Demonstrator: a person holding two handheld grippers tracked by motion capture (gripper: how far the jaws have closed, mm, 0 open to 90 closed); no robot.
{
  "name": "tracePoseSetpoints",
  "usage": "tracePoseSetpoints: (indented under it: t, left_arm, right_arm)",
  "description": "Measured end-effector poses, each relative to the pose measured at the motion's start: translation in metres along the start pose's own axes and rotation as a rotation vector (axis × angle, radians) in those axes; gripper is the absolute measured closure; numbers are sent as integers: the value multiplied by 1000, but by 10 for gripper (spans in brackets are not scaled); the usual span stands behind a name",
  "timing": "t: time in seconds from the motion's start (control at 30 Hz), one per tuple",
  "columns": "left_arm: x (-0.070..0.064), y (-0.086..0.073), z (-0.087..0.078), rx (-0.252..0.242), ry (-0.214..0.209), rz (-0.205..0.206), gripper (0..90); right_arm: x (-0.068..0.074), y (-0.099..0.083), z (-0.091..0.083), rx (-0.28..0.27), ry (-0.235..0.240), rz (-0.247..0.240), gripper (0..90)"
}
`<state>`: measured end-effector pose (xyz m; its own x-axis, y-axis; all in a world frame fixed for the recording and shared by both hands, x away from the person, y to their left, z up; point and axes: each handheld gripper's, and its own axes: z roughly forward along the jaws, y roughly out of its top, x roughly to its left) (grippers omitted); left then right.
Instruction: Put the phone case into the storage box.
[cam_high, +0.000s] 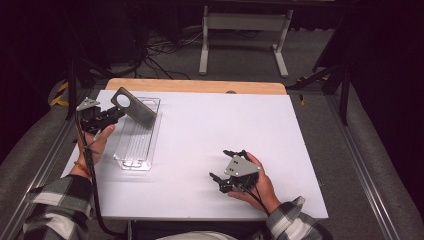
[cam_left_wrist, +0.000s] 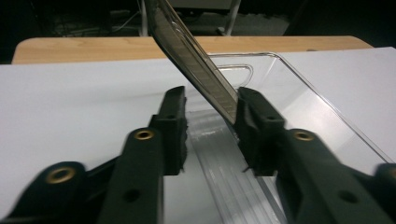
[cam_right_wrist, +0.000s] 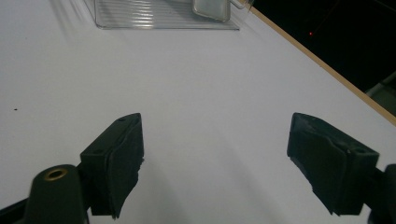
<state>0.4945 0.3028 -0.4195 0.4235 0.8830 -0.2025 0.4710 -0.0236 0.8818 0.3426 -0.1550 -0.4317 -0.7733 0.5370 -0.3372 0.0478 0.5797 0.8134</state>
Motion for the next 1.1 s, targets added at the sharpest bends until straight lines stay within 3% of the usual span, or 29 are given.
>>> tracePoseSetpoints:
  t: [0.13,0.23,0.33,0.5,0.6,0.77,0.97,1.0,1.03,1.1]
  left_arm:
    - [-1,1,1,-7,18,-8,619]
    - [-1,2,2,-16,60,-32,617]
    - [-1,4,6,5,50,-61,551]
    - [-6,6,11,-6,57,-54,601]
    - [-7,8,14,-9,30,-68,558]
    - [-7,11,17,-29,55,-66,692]
    - [-5,16,22,-38,13,-42,715]
    - [-5,18,25,-38,11,-23,724]
    - [-5,23,30,-30,2,28,725]
    - [-4,28,36,-37,-2,67,729]
  right_arm:
    - [0,0,-1,-2,-5,1,192]
    - [1,0,-1,6,-5,-4,192]
    - [1,1,0,7,-6,-7,192]
    - [0,0,1,15,-6,-1,196]
    - [1,0,1,13,-3,-1,195]
    - [0,0,1,19,-8,-2,197]
    - [1,0,2,19,2,-5,199]
    - [1,0,2,19,4,-4,198]
    - [1,-1,2,20,13,-5,198]
    - [1,-1,3,22,22,-7,197]
